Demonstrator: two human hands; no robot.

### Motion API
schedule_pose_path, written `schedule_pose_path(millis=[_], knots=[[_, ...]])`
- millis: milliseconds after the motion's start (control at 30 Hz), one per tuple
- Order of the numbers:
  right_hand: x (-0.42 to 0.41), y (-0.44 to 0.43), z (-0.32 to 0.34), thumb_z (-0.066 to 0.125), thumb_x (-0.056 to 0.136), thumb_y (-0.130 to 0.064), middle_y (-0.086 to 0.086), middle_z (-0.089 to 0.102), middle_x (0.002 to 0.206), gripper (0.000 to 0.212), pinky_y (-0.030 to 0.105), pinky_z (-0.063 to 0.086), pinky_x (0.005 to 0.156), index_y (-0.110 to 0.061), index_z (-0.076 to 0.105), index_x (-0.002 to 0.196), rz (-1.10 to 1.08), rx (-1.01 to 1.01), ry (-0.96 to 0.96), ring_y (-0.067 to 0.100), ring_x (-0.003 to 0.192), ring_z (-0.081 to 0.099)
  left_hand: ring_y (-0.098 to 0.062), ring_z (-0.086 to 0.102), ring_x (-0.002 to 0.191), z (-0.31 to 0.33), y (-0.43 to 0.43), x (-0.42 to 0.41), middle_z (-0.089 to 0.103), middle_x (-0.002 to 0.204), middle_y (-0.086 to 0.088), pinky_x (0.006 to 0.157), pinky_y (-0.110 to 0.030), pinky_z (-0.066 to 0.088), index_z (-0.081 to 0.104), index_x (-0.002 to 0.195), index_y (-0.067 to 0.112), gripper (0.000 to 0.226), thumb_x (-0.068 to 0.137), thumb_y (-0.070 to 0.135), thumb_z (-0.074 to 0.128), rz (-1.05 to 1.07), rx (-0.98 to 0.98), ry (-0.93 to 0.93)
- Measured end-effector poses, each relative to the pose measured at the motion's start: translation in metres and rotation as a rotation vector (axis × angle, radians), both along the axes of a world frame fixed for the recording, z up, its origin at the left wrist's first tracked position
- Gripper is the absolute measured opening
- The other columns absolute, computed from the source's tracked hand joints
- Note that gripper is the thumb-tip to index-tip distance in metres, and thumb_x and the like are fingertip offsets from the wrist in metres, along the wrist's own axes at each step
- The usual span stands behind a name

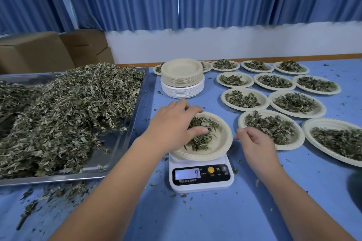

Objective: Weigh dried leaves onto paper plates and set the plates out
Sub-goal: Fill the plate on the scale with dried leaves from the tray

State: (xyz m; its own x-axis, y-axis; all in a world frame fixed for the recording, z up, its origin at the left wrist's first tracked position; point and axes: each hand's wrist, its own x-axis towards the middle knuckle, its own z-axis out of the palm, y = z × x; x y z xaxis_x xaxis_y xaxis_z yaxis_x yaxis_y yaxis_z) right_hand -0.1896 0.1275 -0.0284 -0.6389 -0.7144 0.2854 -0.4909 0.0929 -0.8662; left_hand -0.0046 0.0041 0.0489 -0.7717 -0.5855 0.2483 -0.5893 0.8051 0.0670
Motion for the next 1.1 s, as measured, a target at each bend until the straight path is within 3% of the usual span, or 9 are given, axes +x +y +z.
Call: schedule_pose_path(millis=[133,333,533,600,700,833,967,1100], knots=[[-0.002,-0.001,-0.001,0.05,0.097,-0.028,-0.004,0.038,0.05,0.037,0.018,0.03,0.044,0.0,0.058,0.075,0.001,-0.009,0.001,0.007,0.046,0.031,-0.02,0.043,0.117,-0.005,0.0,-0.011,0.045,0.121,0.002,0.089,-0.034,0.034,0.04,0.14,0.036,0.057,0.091,0.065,0.041,-0.029,-0.003,-0.105],[-0.002,0.0,-0.002,0.05,0.097,-0.027,0.018,0.049,0.064,0.036,0.017,0.032,0.046,-0.002,0.058,0.072,0.019,-0.02,-0.017,0.008,0.05,0.035,-0.021,0.047,0.112,-0.006,0.0,-0.02,0.046,0.115,0.0,0.088,-0.035,0.041,0.049,0.135,0.028,0.04,0.099,0.045,0.044,-0.063,0.112,-0.048],[-0.002,0.0,-0.002,0.049,0.097,-0.028,0.008,0.045,0.057,0.036,0.017,0.032,0.045,-0.006,0.059,0.071,0.025,-0.014,-0.044,0.009,0.049,0.036,-0.023,0.051,0.105,0.002,-0.001,-0.022,0.049,0.114,-0.002,0.088,-0.04,0.044,0.055,0.124,0.015,0.029,0.102,0.03,0.044,-0.089,0.182,0.153],[-0.003,-0.001,-0.002,0.049,0.097,-0.028,0.016,0.051,0.063,0.036,0.017,0.033,0.045,-0.006,0.06,0.071,0.028,-0.008,-0.047,0.008,0.049,0.037,-0.023,0.05,0.102,0.005,-0.001,-0.022,0.049,0.111,-0.002,0.085,-0.039,0.043,0.056,0.12,0.014,0.027,0.102,0.029,0.043,-0.084,0.204,0.218],[-0.005,0.0,-0.003,0.049,0.098,-0.029,0.012,0.056,0.064,0.036,0.016,0.033,0.046,-0.009,0.061,0.07,0.025,0.002,-0.037,0.007,0.05,0.041,-0.022,0.049,0.095,0.008,-0.001,-0.023,0.047,0.102,0.001,0.074,-0.035,0.037,0.055,0.114,0.014,0.026,0.103,0.031,0.04,-0.061,0.2,0.242],[-0.005,0.0,-0.004,0.049,0.097,-0.029,0.01,0.061,0.068,0.036,0.014,0.034,0.047,-0.012,0.061,0.069,0.021,-0.006,-0.041,0.008,0.051,0.043,-0.02,0.047,0.085,0.013,-0.001,-0.022,0.043,0.089,0.004,0.065,-0.032,0.03,0.044,0.094,0.019,0.024,0.102,0.04,0.036,-0.045,0.085,0.148],[-0.005,0.0,-0.004,0.049,0.096,-0.029,0.017,0.062,0.074,0.034,0.014,0.035,0.047,-0.014,0.061,0.068,0.022,-0.008,-0.047,0.005,0.049,0.041,-0.017,0.047,0.082,0.016,-0.005,-0.02,0.045,0.086,0.008,0.062,-0.032,0.029,0.047,0.094,0.018,0.035,0.1,0.049,0.031,-0.02,-0.08,0.006],[-0.006,0.001,-0.004,0.049,0.097,-0.03,0.016,0.061,0.077,0.035,0.015,0.033,0.047,-0.011,0.062,0.071,0.021,0.011,-0.047,0.009,0.054,0.043,-0.02,0.047,0.077,0.017,-0.006,-0.018,0.04,0.075,0.008,0.06,-0.033,0.03,0.04,0.087,0.02,0.029,0.101,0.045,0.035,-0.053,-0.042,0.01]])
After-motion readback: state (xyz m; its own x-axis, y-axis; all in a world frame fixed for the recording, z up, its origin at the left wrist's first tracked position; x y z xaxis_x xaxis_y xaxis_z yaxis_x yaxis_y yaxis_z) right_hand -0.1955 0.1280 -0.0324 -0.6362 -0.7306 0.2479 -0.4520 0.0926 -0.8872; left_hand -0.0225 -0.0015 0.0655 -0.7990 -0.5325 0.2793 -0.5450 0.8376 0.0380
